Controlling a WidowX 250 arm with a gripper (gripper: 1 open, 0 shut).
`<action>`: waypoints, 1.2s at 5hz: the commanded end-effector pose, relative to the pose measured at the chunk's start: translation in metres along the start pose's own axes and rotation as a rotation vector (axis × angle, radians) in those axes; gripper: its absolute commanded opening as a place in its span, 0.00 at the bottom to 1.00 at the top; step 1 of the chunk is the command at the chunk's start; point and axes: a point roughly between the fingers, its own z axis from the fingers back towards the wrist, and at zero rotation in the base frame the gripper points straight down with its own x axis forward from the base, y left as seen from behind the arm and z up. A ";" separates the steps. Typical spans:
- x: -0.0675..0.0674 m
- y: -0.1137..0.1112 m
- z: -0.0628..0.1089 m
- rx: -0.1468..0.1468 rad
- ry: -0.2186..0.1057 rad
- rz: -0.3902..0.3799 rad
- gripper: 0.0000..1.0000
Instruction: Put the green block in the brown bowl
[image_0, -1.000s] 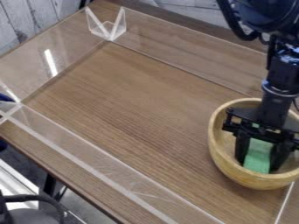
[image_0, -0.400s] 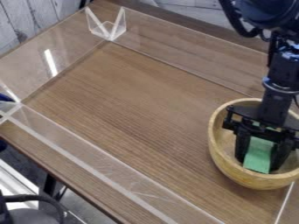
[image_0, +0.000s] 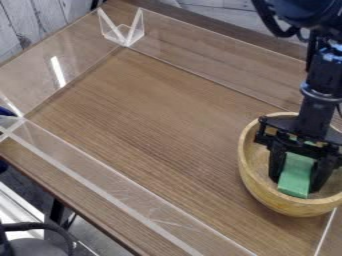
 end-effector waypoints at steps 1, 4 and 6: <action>0.005 -0.006 0.036 -0.061 -0.092 -0.014 0.00; 0.006 -0.002 0.037 -0.059 -0.082 -0.010 0.00; 0.008 0.000 0.034 -0.054 -0.070 -0.005 0.00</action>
